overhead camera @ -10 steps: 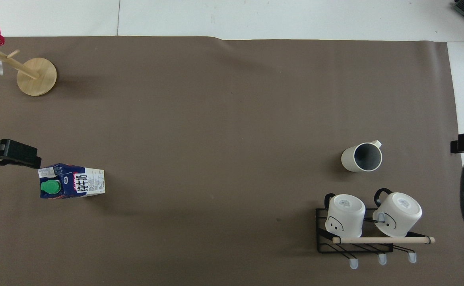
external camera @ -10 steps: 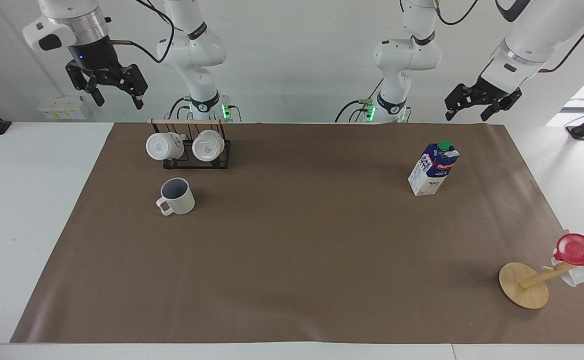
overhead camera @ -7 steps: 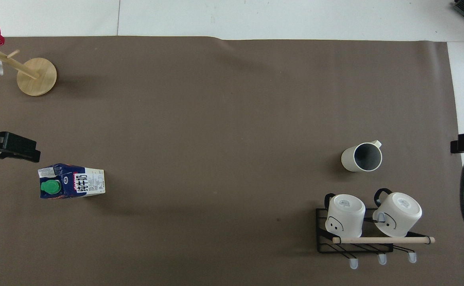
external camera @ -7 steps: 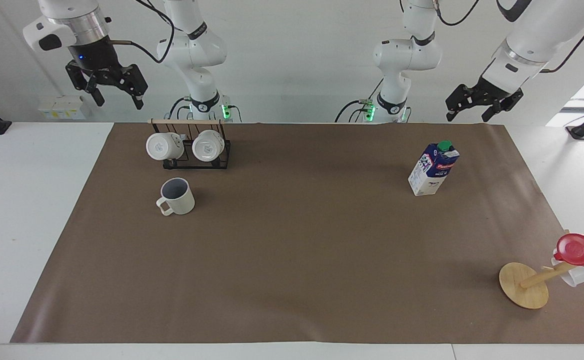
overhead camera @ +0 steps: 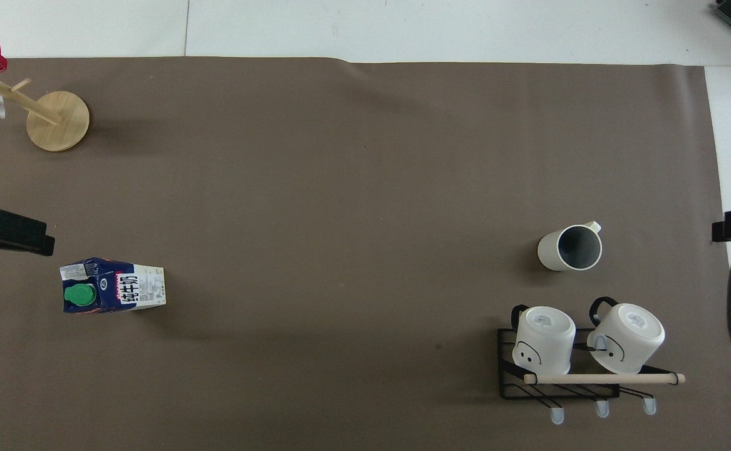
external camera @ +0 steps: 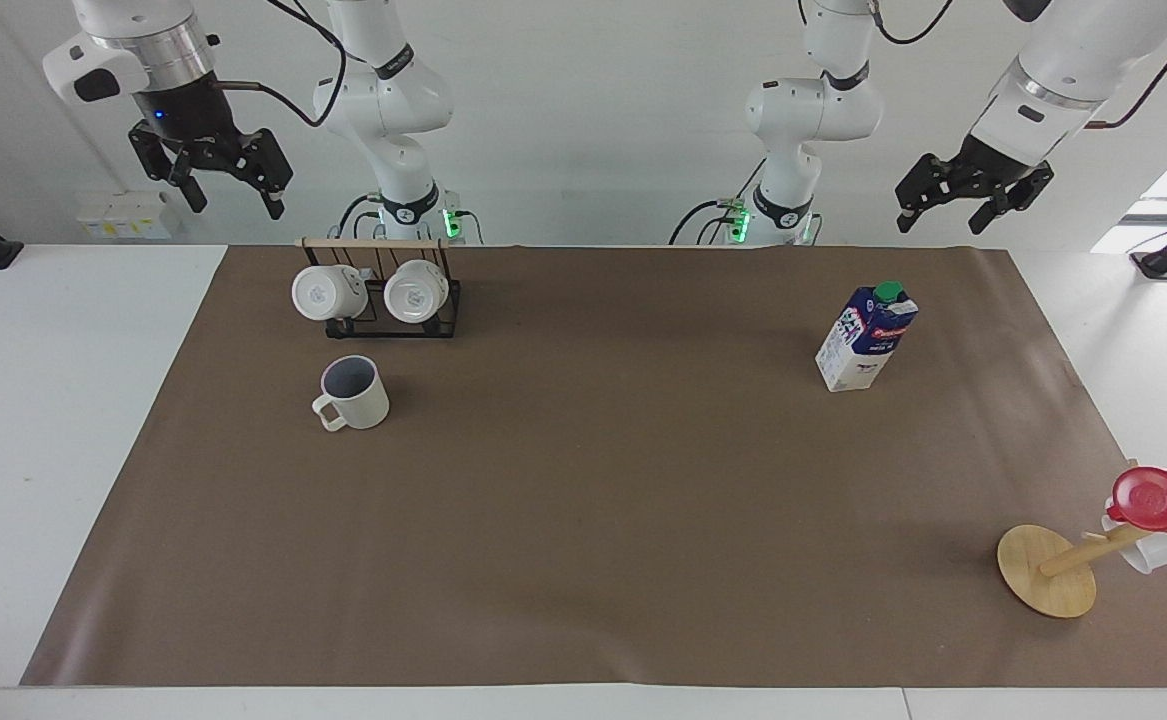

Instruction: Place cup and milk on table

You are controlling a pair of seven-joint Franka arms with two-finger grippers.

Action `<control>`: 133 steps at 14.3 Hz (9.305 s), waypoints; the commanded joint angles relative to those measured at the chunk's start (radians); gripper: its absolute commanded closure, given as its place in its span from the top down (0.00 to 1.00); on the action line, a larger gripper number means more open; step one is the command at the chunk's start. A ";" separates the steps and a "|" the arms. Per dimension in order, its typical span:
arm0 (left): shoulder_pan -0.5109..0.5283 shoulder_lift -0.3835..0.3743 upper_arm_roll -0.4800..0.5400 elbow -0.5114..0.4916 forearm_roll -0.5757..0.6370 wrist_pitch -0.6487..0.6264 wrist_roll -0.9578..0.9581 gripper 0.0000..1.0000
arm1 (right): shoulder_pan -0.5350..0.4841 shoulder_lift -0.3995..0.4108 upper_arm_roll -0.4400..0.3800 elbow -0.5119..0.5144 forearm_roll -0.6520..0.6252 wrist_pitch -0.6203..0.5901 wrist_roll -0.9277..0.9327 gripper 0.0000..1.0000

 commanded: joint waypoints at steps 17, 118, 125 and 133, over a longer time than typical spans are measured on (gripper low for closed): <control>-0.007 -0.008 0.012 0.001 -0.005 -0.005 0.002 1.00 | -0.001 -0.024 0.004 -0.025 -0.010 -0.002 0.023 1.00; 0.021 -0.206 0.012 -0.779 0.024 0.674 0.105 1.00 | 0.668 0.451 0.004 -0.296 -0.008 0.821 0.956 0.00; 0.047 -0.204 0.012 -0.771 0.040 0.664 0.108 0.96 | 0.670 0.482 0.004 -0.292 -0.040 0.838 0.954 0.00; 0.045 -0.201 0.011 -0.763 0.040 0.644 0.092 0.72 | 0.668 0.490 0.004 -0.264 -0.042 0.824 0.956 1.00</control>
